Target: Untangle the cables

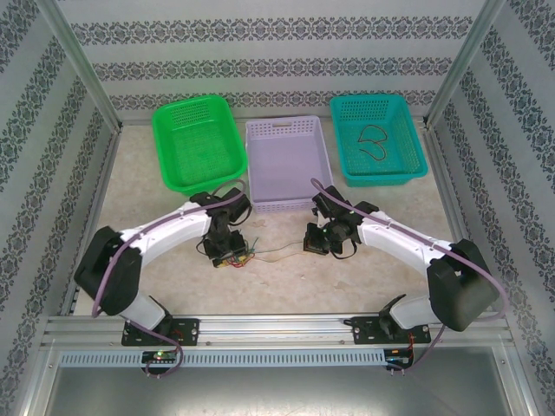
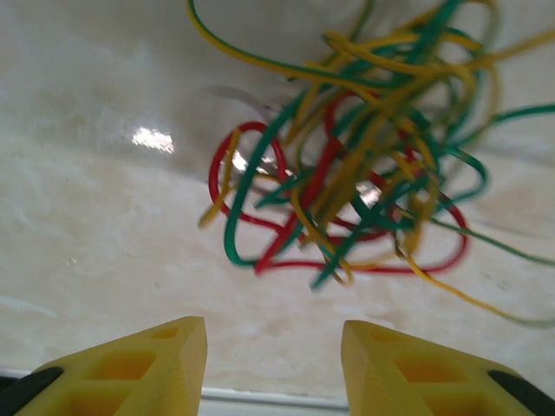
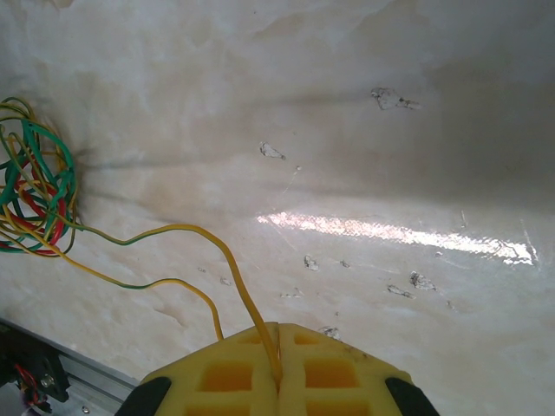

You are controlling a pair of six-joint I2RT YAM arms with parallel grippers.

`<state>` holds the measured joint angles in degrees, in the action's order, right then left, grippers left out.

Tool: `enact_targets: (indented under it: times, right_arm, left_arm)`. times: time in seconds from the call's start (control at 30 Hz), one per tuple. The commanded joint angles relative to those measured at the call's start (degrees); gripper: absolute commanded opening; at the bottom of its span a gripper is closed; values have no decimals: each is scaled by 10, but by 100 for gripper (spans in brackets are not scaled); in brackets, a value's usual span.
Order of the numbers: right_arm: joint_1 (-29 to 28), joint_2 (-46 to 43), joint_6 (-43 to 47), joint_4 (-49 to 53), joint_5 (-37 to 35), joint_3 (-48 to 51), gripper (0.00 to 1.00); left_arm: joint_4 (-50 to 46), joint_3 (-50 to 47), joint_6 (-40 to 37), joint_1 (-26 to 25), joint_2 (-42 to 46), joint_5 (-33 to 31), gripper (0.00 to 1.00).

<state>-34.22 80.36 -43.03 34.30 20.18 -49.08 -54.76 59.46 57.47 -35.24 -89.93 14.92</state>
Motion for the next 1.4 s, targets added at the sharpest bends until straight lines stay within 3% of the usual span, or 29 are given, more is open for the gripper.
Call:
enact_targets:
  times: [0.0, 0.23, 0.33, 0.43, 0.53, 0.7, 1.0, 1.37]
  right_arm:
    - [6, 2, 12, 10, -2, -1, 0]
    - [8, -11, 13, 18, 6, 8, 0]
    - [13, -19, 15, 24, 6, 10, 0]
    - [32, -33, 25, 41, 2, 6, 0]
    - [68, -61, 50, 79, -16, -6, 0]
    - [149, -107, 99, 154, -54, -33, 0]
    - [249, -167, 126, 237, -167, -88, 0]
    - [308, -184, 135, 242, -232, -115, 0]
  left_arm:
    - [15, 0, -16, -4, -32, -52, 43]
    - [154, -34, -24, -4, -40, -83, 45]
    - [122, -23, -26, -3, -77, -115, 26]
    - [77, -25, -25, 0, -88, -187, 0]
    - [32, -24, -33, 11, -71, -257, 0]
    - [-16, -14, -76, 32, -39, -312, 0]
    - [-72, 14, -95, 40, -47, -343, 0]
    - [-100, 13, -102, 47, -54, -369, 0]
